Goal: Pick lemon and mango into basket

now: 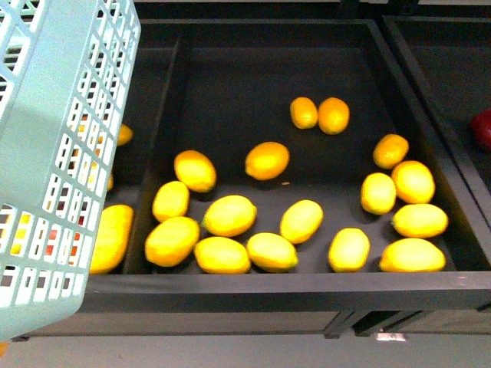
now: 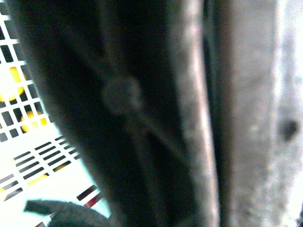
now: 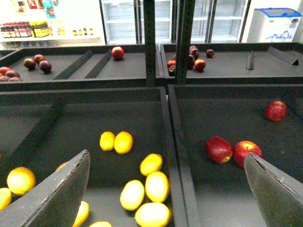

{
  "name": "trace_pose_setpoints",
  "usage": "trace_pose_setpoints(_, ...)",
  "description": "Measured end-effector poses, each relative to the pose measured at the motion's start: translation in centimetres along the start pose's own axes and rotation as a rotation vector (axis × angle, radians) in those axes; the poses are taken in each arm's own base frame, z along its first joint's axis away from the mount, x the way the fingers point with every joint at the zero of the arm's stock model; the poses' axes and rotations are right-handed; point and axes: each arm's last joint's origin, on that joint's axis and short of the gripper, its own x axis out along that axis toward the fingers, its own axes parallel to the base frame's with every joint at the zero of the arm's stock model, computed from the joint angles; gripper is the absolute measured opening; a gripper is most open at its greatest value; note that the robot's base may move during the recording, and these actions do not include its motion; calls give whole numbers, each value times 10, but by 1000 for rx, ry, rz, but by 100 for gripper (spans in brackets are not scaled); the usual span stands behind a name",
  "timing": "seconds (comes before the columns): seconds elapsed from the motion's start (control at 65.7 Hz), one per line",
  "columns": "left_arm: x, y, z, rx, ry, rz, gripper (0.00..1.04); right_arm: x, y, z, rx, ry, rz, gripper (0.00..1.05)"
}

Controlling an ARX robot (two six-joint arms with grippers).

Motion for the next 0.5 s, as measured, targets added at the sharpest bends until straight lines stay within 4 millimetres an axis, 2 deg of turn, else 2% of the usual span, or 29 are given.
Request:
trace_pose_setpoints(0.35, 0, 0, 3, 16, -44, 2, 14, 0, 0, 0, 0, 2, 9, 96)
trace_pose_setpoints(0.457, 0, 0, 2, 14, -6, 1, 14, 0, 0, 0, 0, 1, 6, 96)
trace_pose_setpoints(0.502, 5, -1, -3, 98, 24, 134, 14, 0, 0, 0, 0, 2, 5, 96)
